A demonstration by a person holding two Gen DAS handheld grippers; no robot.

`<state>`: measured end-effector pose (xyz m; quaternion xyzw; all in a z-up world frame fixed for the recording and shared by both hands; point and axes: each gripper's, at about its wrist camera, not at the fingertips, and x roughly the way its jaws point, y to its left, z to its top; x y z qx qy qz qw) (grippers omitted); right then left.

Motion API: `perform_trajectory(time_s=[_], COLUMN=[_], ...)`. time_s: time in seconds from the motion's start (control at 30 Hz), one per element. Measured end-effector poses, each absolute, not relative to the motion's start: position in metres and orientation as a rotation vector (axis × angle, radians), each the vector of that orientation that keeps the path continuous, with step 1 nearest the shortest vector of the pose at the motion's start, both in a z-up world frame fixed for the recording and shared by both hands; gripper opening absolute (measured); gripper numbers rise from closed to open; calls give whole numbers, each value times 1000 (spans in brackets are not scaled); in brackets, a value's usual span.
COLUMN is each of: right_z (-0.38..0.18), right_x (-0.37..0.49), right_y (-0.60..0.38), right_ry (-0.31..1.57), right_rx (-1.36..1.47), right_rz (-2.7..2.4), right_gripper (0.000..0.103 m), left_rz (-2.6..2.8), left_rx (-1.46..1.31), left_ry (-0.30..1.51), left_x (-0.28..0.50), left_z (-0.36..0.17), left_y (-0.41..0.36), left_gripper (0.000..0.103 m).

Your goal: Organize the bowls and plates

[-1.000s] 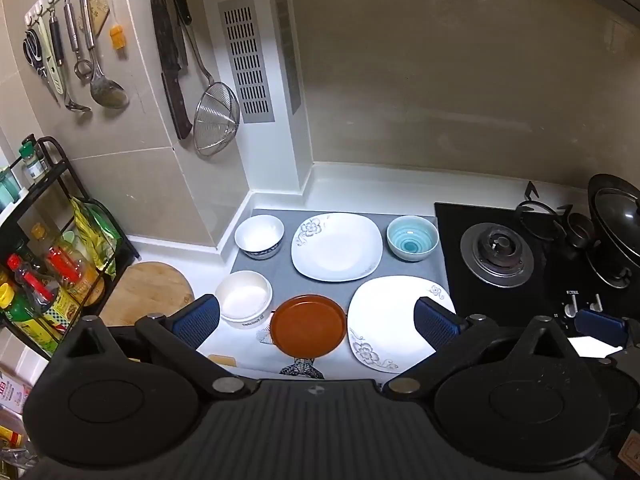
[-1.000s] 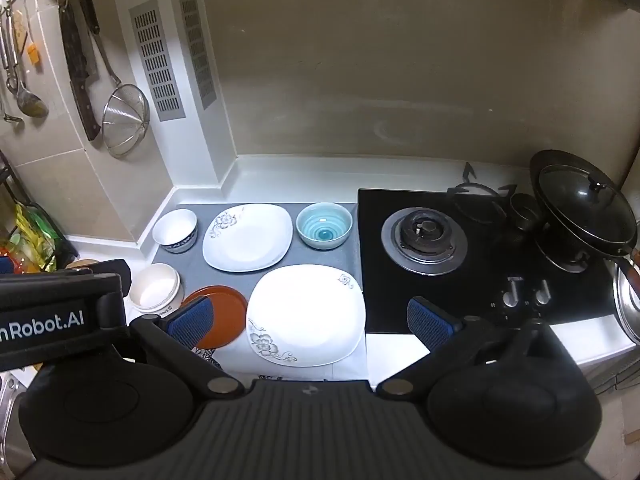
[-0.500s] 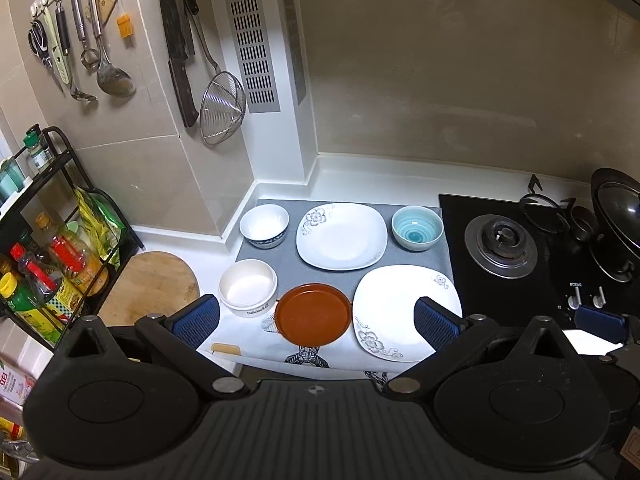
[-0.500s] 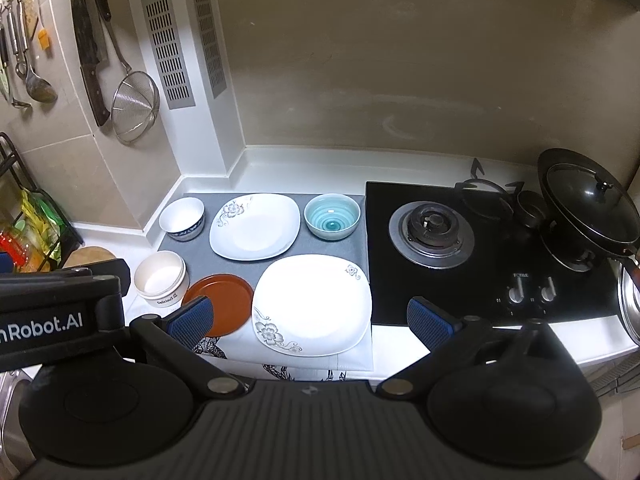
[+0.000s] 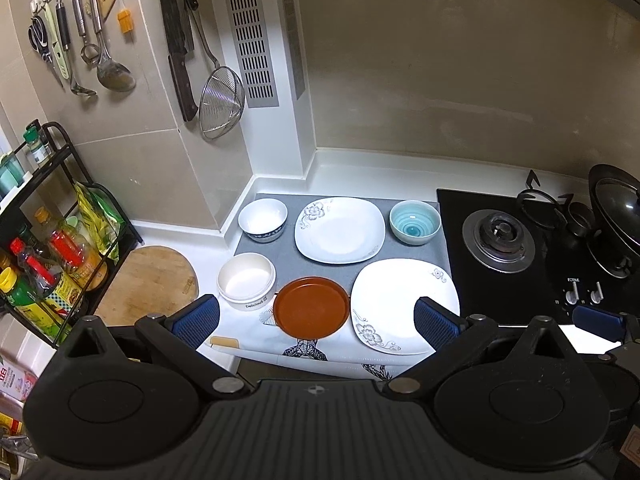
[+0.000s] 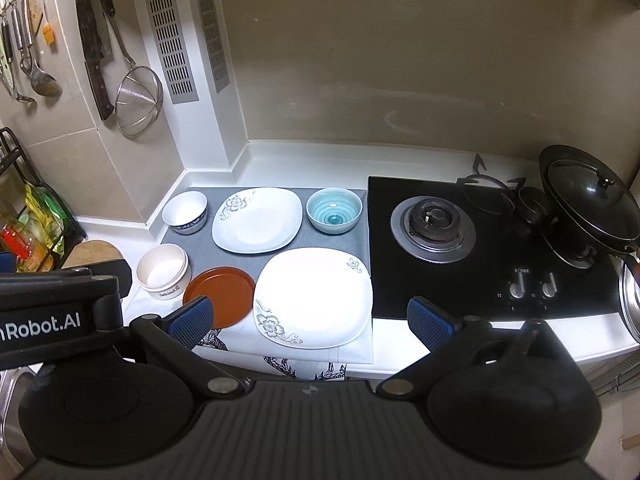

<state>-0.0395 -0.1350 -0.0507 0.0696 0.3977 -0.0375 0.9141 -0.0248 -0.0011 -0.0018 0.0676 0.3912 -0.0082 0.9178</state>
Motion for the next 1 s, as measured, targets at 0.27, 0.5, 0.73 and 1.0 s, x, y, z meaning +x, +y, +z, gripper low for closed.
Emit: perform_trajectory(time_s=[0.27,0.5,0.73,1.0], right_z=[-52,-54,-53,-60], right_x=[-40,-39,-36,-28], right_y=[-139,-141,-142,-141], right_ry=[823,833,833,849], right_rx=[142,145,145,149], right_rz=[-79,-77,-80,-82], right_gripper=[103,103,103,103], left_rz=[-29,-41,-45,-49], left_rx=[128,133,135,136], left_ry=[813,819,813,828], left_x=[-22,-20,-17,-7], left_z=[-4,-7,-9,-15], left_y=[-1,-2,-4,-3], left_gripper=[103,103,103,103])
